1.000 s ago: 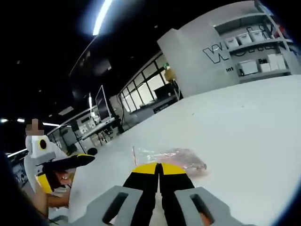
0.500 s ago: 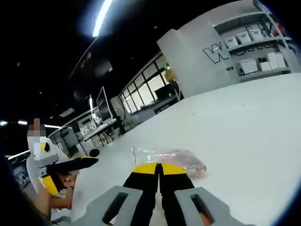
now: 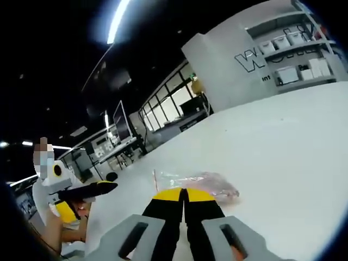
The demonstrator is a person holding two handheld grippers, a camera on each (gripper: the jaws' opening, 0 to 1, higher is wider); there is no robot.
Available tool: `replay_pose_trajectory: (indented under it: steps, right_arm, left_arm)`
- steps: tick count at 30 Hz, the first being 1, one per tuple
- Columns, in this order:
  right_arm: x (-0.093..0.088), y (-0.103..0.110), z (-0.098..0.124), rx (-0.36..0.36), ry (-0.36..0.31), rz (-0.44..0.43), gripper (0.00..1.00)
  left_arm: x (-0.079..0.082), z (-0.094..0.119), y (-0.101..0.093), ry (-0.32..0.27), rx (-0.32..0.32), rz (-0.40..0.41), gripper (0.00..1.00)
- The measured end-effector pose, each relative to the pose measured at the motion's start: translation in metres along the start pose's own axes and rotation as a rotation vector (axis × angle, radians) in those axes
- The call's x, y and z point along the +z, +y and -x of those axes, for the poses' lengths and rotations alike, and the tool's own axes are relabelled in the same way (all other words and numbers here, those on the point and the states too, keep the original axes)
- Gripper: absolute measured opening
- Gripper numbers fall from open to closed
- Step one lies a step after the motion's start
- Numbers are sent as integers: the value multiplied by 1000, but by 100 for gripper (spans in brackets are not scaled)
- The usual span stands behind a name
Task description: Open the resealable bag by pulling the two sides of the seal apart until the entire bag opening is separated and visibly accessible.
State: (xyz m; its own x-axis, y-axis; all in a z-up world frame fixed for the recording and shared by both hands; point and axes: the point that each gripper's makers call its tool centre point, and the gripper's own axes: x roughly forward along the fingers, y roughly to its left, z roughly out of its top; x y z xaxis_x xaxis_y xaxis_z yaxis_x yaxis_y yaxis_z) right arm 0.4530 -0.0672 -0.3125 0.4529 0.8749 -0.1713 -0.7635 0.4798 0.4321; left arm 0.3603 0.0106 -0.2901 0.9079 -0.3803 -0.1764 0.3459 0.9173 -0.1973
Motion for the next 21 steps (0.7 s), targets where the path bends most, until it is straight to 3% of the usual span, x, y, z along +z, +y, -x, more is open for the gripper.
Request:
replay_pose_trajectory:
  steps: [21]
  right_arm:
    - [0,10,8,20,-14,-20,0]
  left_arm:
    - [0,1,-6,-6,-13,6,82]
